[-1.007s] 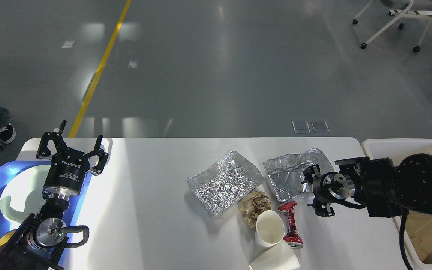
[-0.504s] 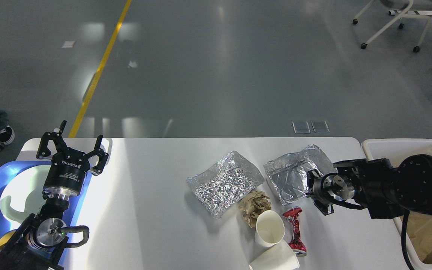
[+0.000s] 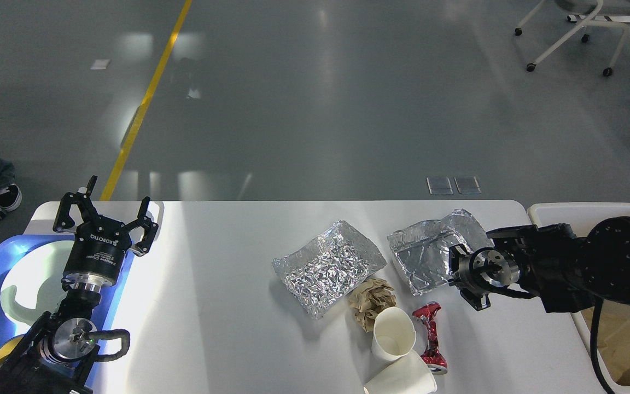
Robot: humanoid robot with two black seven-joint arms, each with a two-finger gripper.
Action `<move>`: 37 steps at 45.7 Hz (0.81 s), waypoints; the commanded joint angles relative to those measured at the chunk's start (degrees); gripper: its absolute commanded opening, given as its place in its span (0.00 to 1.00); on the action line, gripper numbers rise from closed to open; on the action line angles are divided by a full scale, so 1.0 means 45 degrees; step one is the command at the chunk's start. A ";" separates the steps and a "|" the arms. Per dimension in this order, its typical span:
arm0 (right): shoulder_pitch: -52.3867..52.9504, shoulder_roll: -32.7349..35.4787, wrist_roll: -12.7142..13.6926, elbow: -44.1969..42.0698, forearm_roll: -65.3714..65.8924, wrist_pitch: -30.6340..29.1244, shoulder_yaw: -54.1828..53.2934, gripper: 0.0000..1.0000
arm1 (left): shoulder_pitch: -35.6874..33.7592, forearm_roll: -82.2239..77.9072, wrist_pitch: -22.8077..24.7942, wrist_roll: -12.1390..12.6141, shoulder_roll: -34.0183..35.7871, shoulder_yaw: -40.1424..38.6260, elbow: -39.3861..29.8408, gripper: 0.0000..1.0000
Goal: Tidy desktop
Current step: 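Lift the foil packet and carry it over the white bin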
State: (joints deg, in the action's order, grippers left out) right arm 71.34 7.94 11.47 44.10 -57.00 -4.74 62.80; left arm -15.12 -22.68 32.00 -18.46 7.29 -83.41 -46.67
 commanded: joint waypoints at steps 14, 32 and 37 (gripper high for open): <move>0.5822 0.1496 -0.0030 0.6231 0.2646 -0.0157 0.1902 0.00 | 0.0000 0.0000 0.0019 0.0000 0.0001 0.0000 0.0000 0.97; 1.1215 0.2863 -0.0167 1.0315 0.7976 -0.3143 0.2959 0.00 | 0.0000 0.0000 0.0019 0.0000 0.0001 0.0000 0.0000 0.97; 1.2153 0.3000 -0.0205 1.0882 0.9714 -0.4276 0.2900 0.00 | 0.0000 0.0000 0.0019 0.0000 0.0001 0.0000 0.0000 0.97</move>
State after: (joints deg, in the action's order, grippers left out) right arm 121.85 20.71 10.71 90.42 -20.73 -19.18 75.99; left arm -15.12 -22.67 32.08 -18.46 7.30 -83.41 -46.67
